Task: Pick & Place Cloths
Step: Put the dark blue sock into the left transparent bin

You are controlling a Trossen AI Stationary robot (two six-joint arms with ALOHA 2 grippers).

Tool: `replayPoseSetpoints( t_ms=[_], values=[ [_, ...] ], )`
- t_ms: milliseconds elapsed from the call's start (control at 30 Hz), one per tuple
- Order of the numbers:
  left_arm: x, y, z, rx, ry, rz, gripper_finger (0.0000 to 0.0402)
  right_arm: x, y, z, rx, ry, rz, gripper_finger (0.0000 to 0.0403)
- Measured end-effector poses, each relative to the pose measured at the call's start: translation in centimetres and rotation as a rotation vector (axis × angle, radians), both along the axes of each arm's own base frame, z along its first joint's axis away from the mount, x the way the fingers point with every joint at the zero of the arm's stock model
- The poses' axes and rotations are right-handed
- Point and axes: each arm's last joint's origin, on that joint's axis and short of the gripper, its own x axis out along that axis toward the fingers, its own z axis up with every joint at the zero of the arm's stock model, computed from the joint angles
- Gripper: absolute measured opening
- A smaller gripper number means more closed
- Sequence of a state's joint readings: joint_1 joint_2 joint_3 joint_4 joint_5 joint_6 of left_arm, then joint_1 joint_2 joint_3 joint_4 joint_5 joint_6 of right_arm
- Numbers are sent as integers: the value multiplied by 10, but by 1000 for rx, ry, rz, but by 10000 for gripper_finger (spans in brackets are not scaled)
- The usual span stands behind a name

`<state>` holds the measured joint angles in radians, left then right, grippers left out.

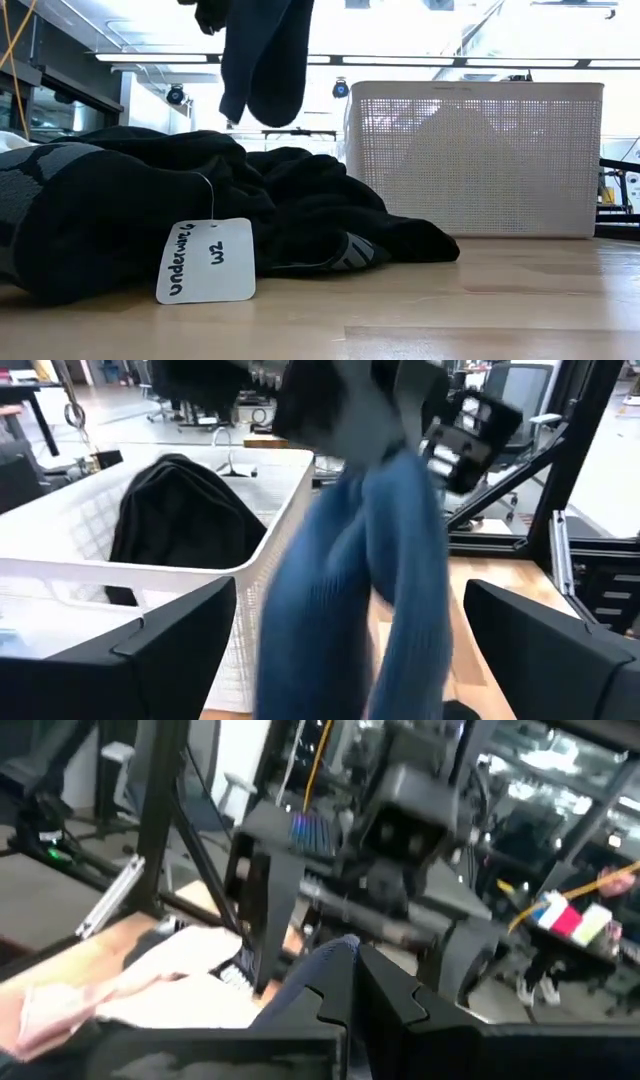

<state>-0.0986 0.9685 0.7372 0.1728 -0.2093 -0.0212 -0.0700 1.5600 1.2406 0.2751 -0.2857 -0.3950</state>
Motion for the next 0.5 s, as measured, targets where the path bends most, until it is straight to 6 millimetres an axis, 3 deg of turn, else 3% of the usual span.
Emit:
replayPoseSetpoints(
  t_ms=[233, 500],
  values=[
    [6, -1, -3, -24, 0, -28, 371, 0, -1, 20, -12, -113, 7, 4],
    [24, -4, -11, -40, -21, -45, 332, 0, -4, 21, -11, -118, -10, 4]
  ],
)
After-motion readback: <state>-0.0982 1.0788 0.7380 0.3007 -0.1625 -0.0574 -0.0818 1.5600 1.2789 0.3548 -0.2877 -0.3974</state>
